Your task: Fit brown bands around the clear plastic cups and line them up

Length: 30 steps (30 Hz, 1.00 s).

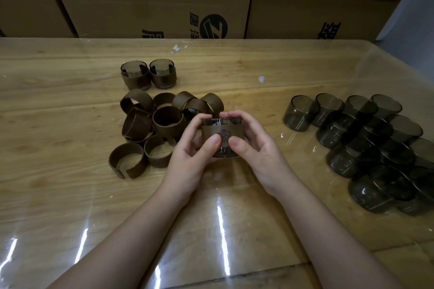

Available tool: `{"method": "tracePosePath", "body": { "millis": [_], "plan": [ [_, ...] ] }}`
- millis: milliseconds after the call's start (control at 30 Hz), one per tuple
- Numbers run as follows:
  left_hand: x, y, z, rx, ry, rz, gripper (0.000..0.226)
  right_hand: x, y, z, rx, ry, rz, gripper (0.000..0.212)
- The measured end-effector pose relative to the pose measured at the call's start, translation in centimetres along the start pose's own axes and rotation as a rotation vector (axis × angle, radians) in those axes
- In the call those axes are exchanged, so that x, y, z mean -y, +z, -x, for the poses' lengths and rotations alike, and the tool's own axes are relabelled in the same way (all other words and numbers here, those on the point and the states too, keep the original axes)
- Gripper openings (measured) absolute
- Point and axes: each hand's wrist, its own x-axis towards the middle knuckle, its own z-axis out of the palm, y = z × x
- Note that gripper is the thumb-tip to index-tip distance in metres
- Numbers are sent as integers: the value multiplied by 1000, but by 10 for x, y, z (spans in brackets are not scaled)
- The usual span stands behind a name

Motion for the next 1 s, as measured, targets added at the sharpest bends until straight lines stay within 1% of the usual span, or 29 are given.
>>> {"method": "tracePosePath", "body": {
  "millis": [67,167,200,300,400,467,533,633,767,833,933,1000],
  "plan": [
    [0,1,0,-13,11,-16,40,-1,1,-1,-15,4,9,42],
    [-2,4,-1,-55,24,-9,56,-5,5,-2,-59,29,3,57],
    [-2,4,-1,-75,23,-4,61,-7,7,-2,-82,47,-8,58],
    [-2,3,-1,-116,-7,12,69,-12,11,-3,-144,98,-24,44],
    [-2,1,-1,-79,-54,22,62,-13,12,-3,-207,113,0,48],
    [-1,1,0,-26,-57,-18,67,-12,11,-3,-237,107,10,49],
    [0,1,1,30,-27,-92,69,-13,9,-2,-257,94,29,45],
    [1,1,1,50,-6,-135,68,-15,8,-1,-245,69,71,38],
    [1,1,1,54,-30,-136,73,-12,7,0,-212,69,102,34],
    [1,1,0,51,-22,-139,71,-12,6,0,-189,61,109,38],
    [-1,-1,-1,34,-6,-124,58,-15,10,3,-136,65,160,48],
    [-1,0,-1,18,-5,-115,51,-18,12,3,-132,60,188,54]
  ]
}}
